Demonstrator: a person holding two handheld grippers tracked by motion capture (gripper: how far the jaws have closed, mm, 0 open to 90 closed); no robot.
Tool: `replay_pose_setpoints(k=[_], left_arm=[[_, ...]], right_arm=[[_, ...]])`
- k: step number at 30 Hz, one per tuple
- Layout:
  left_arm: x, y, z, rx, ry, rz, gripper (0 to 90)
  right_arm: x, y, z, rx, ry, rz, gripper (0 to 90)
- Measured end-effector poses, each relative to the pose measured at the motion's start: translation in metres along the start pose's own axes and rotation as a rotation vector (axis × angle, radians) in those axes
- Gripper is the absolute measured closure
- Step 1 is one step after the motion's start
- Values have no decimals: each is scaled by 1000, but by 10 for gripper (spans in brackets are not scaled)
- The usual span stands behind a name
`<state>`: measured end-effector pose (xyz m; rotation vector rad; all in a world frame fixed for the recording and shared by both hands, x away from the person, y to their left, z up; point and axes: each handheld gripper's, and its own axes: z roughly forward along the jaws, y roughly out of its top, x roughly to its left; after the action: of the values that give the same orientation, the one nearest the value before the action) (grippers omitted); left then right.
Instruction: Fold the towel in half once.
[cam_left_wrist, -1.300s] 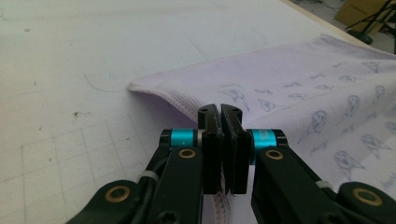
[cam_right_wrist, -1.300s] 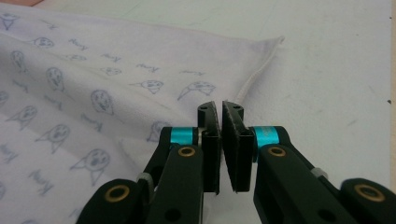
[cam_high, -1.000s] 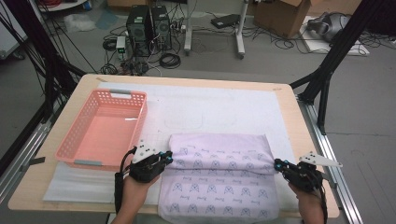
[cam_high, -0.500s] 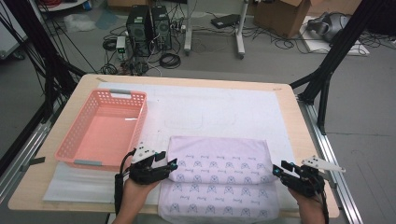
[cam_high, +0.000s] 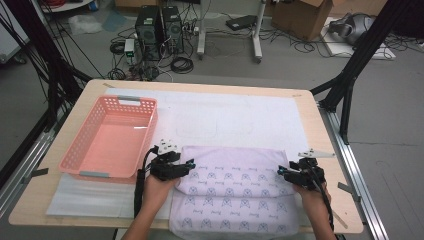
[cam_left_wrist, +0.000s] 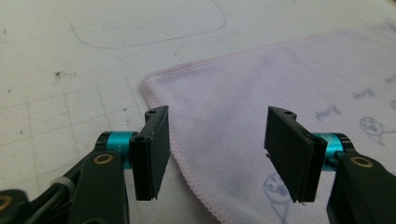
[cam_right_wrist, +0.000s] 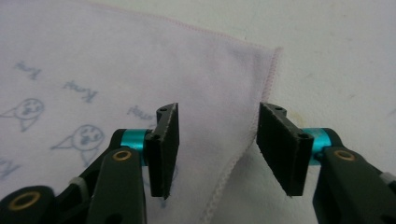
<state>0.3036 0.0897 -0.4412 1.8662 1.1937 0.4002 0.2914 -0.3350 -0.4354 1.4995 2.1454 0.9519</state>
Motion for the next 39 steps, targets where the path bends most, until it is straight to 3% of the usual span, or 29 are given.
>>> replay_pose_setpoints(k=[2,3,4,5,6,7,9,13,18,25,29,31,39], left_arm=[[-3,-4,4,24,-9,30,482],[-6,-8,7,34,4,62,555],[-10,-10,7,14,44,94,631],[-10,-10,6,20,34,89,779],[-11,-10,6,19,28,77,859],[-11,-9,5,18,30,79,872],[-10,-9,1,-12,18,69,877],[-7,-3,-15,-69,-20,51,878],[-10,3,-32,-130,-41,57,879],[-14,9,-60,-201,-102,52,876],[-16,0,-72,-215,-153,59,874],[-16,-7,-75,-205,-154,62,874],[-20,-27,-76,-165,-177,63,873]], right_arm=[[0,0,5,31,5,-23,644],[0,-1,4,29,-8,-40,676],[-1,0,4,32,-3,-28,736],[-3,-1,3,30,5,-30,815],[-4,-1,2,29,19,-22,828],[-5,-1,2,24,21,-19,843],[-3,-2,-1,1,10,-46,875],[-4,-5,-18,-79,18,-47,875],[-8,-9,-33,-123,31,-16,877],[-4,-10,-57,-204,64,-21,877],[1,-20,-74,-246,104,-19,877],[2,-28,-79,-251,119,-27,877],[1,-55,-83,-186,139,-29,877]])
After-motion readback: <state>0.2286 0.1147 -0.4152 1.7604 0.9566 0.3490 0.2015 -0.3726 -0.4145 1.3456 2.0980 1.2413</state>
